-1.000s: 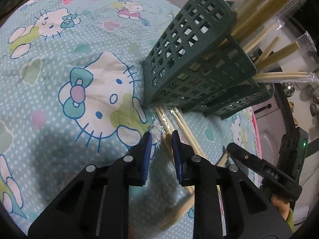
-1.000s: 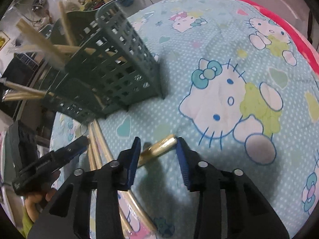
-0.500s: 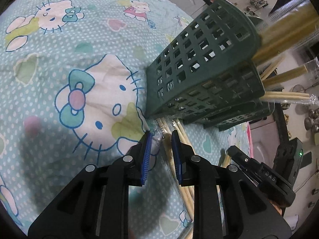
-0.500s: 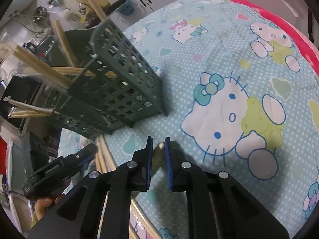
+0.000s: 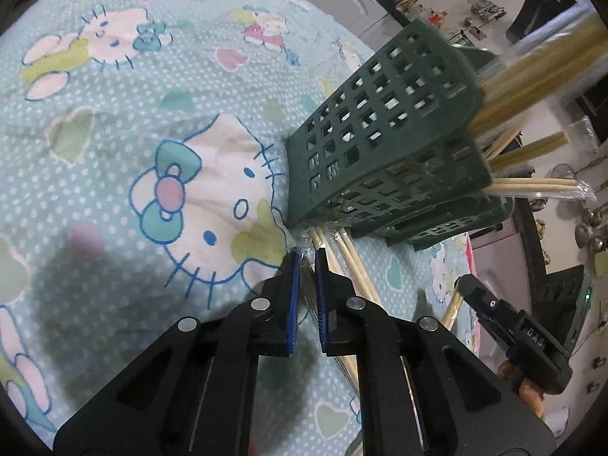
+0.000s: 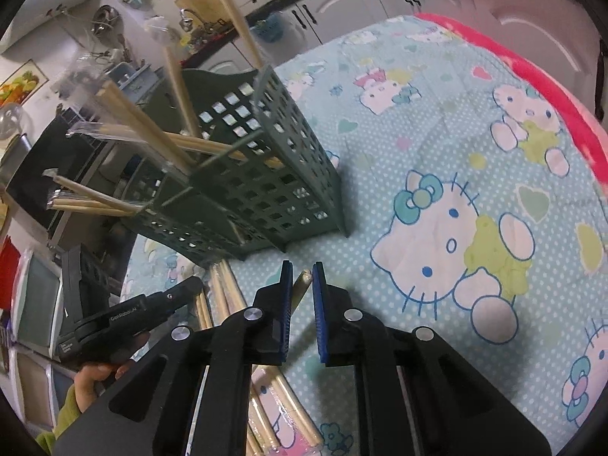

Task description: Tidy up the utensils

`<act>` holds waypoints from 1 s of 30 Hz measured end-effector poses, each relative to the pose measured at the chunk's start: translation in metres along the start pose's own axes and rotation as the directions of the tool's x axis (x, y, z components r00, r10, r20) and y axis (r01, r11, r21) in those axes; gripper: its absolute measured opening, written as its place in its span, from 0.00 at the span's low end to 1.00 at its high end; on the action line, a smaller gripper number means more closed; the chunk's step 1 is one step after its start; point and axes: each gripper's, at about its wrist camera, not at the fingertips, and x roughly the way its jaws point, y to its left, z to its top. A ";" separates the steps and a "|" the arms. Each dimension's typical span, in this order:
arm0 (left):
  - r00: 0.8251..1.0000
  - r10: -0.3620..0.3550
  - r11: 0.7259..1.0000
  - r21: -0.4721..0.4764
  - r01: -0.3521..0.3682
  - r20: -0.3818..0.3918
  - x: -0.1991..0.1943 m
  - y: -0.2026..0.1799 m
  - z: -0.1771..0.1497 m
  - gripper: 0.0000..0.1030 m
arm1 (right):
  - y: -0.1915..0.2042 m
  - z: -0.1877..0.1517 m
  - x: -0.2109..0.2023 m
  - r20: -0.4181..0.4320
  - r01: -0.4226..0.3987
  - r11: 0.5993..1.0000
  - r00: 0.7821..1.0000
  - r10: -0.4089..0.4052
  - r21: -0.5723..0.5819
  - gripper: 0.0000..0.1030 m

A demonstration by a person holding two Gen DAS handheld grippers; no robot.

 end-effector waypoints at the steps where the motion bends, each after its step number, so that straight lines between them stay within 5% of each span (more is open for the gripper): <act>1: 1.000 -0.003 1.000 0.006 0.003 0.013 -0.005 -0.001 -0.001 0.04 | 0.002 0.000 -0.001 0.004 -0.002 1.000 1.000 0.002 -0.007 0.10; 12: 0.984 -0.015 0.995 0.105 -0.003 0.176 -0.064 -0.027 -0.005 0.04 | 0.029 0.002 -0.029 0.076 -0.038 0.993 0.996 0.047 -0.114 0.09; 30: 0.955 -0.106 0.977 0.207 0.048 0.276 -0.118 -0.071 -0.018 0.02 | 0.066 0.001 -0.072 0.144 -0.102 0.972 0.980 0.134 -0.210 0.07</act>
